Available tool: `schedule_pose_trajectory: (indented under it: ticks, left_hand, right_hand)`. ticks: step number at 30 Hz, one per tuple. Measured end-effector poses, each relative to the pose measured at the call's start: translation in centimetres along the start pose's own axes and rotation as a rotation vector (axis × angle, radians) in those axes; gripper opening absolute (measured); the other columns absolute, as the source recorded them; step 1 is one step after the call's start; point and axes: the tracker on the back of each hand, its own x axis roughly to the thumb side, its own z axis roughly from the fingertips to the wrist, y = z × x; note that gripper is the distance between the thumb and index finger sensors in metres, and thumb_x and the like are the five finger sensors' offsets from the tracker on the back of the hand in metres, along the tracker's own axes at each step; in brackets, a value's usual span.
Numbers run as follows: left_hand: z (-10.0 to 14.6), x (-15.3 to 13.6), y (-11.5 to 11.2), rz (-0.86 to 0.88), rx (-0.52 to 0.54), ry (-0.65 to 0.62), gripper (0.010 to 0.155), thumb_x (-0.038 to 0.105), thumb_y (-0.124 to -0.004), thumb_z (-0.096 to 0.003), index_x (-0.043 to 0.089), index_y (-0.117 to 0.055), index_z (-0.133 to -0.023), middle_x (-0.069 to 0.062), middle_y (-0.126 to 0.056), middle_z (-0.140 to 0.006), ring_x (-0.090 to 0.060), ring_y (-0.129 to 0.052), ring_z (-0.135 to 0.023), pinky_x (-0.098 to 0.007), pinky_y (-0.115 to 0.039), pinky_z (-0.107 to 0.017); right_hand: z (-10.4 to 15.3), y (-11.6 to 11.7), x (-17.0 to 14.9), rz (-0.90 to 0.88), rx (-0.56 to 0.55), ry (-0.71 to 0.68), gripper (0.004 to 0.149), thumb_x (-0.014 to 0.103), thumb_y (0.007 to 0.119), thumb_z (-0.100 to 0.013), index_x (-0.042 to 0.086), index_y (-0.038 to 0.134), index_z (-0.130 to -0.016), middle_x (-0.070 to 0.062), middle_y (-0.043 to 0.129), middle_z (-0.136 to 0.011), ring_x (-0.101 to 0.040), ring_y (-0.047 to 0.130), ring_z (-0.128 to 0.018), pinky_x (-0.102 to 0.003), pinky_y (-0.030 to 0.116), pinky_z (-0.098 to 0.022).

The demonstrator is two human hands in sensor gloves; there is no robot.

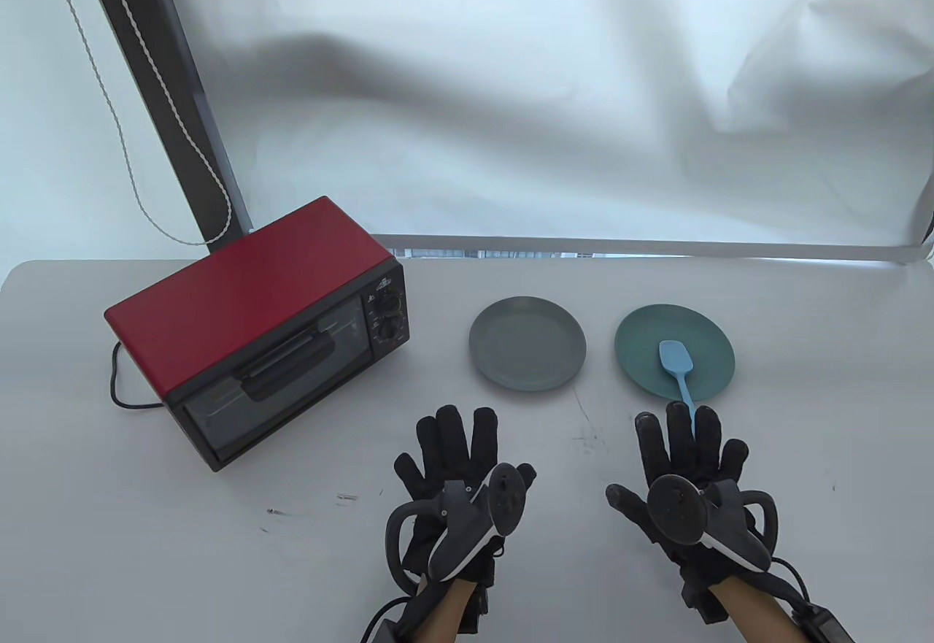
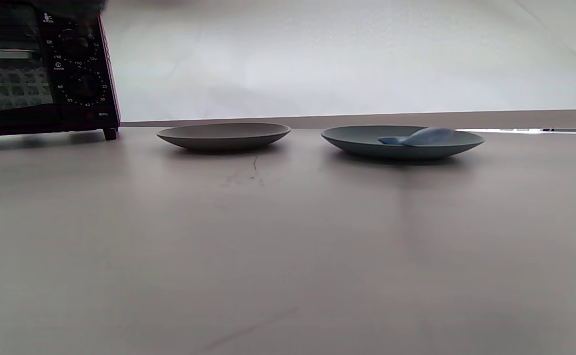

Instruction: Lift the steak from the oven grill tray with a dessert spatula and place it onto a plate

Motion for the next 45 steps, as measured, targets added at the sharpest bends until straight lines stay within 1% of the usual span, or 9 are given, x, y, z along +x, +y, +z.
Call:
schedule_pose_trajectory:
  ticks: [7, 17, 26, 29, 31, 34, 38, 41, 45]
  left_hand:
    - [-0.4, -2.2, 0.7, 0.246, -0.046, 0.018, 0.078, 0.069, -0.037, -0.06, 0.026, -0.008, -0.119, -0.023, -0.011, -0.126, -0.05, -0.022, -0.115, -0.077, -0.035, -0.072]
    - [-1.0, -5.1, 0.7, 0.555, -0.12, 0.022, 0.073, 0.065, -0.028, -0.062, 0.025, -0.006, -0.119, -0.024, -0.01, -0.125, -0.05, -0.02, -0.114, -0.076, -0.035, -0.072]
    - [-1.5, -8.3, 0.7, 0.901, -0.159, 0.009, 0.071, 0.063, -0.025, -0.0626, 0.024, -0.009, -0.12, -0.024, -0.014, -0.126, -0.051, -0.022, -0.114, -0.078, -0.033, -0.069]
    - [-1.8, -9.9, 0.4, 1.105, -0.189, -0.022, 0.074, 0.066, -0.026, -0.062, 0.024, -0.009, -0.121, -0.024, -0.013, -0.126, -0.053, -0.022, -0.114, -0.078, -0.033, -0.069]
    - [-1.9, -11.1, 0.3, 1.295, -0.209, -0.067, 0.076, 0.067, -0.026, -0.062, 0.022, -0.008, -0.121, -0.026, -0.01, -0.125, -0.054, -0.019, -0.113, -0.078, -0.031, -0.069]
    - [-1.9, -12.6, 0.3, 1.528, -0.202, -0.119, 0.078, 0.067, -0.025, -0.0617, 0.02, -0.005, -0.121, -0.027, -0.006, -0.125, -0.054, -0.016, -0.113, -0.078, -0.03, -0.07]
    - [-2.2, -14.4, 0.4, 1.73, -0.195, -0.196, 0.078, 0.067, -0.02, -0.0615, 0.02, 0.002, -0.12, -0.026, -0.003, -0.125, -0.053, -0.011, -0.113, -0.077, -0.029, -0.072]
    - [-2.5, -15.4, 0.4, 1.904, -0.203, -0.262, 0.077, 0.067, -0.018, -0.0615, 0.02, 0.007, -0.119, -0.025, 0.004, -0.124, -0.053, -0.006, -0.114, -0.077, -0.027, -0.073]
    - [-3.0, -16.6, -0.1, 2.128, -0.19, -0.322, 0.078, 0.067, -0.016, -0.0614, 0.02, 0.011, -0.117, -0.024, 0.007, -0.124, -0.051, -0.006, -0.114, -0.076, -0.025, -0.075]
  right_hand:
    - [0.1, -0.1, -0.3, -0.008, -0.011, 0.005, 0.096, 0.069, 0.058, -0.06, 0.021, -0.006, -0.112, -0.031, -0.012, -0.119, -0.064, -0.001, -0.107, -0.084, 0.015, -0.067]
    - [0.1, -0.1, -0.3, -0.013, -0.011, -0.001, 0.095, 0.068, 0.058, -0.06, 0.021, -0.006, -0.112, -0.031, -0.012, -0.119, -0.064, -0.001, -0.107, -0.084, 0.015, -0.067]
    - [0.1, -0.3, -0.5, -0.022, -0.019, 0.007, 0.095, 0.068, 0.058, -0.061, 0.021, -0.006, -0.112, -0.031, -0.012, -0.119, -0.064, -0.001, -0.107, -0.084, 0.015, -0.067]
    - [0.1, -0.2, -0.5, -0.024, -0.016, 0.009, 0.095, 0.068, 0.058, -0.061, 0.021, -0.006, -0.112, -0.031, -0.012, -0.119, -0.064, -0.001, -0.107, -0.084, 0.015, -0.067]
    - [0.1, -0.1, -0.5, -0.023, -0.008, 0.009, 0.095, 0.068, 0.058, -0.061, 0.021, -0.006, -0.112, -0.031, -0.011, -0.119, -0.064, 0.0, -0.107, -0.084, 0.016, -0.067]
    - [0.1, 0.0, -0.5, -0.017, -0.002, 0.006, 0.095, 0.068, 0.058, -0.061, 0.021, -0.006, -0.112, -0.031, -0.011, -0.119, -0.064, 0.0, -0.107, -0.084, 0.016, -0.067]
    - [0.0, 0.1, -0.5, -0.018, 0.007, 0.012, 0.094, 0.068, 0.058, -0.061, 0.021, -0.006, -0.112, -0.031, -0.011, -0.119, -0.064, 0.0, -0.108, -0.084, 0.016, -0.068]
    - [-0.1, 0.2, -0.7, -0.021, 0.014, 0.019, 0.094, 0.068, 0.058, -0.061, 0.021, -0.006, -0.112, -0.031, -0.012, -0.119, -0.063, -0.001, -0.108, -0.083, 0.016, -0.068]
    - [-0.2, 0.3, -0.8, -0.022, 0.02, 0.028, 0.094, 0.068, 0.058, -0.061, 0.021, -0.006, -0.112, -0.03, -0.012, -0.119, -0.063, -0.001, -0.108, -0.083, 0.015, -0.068]
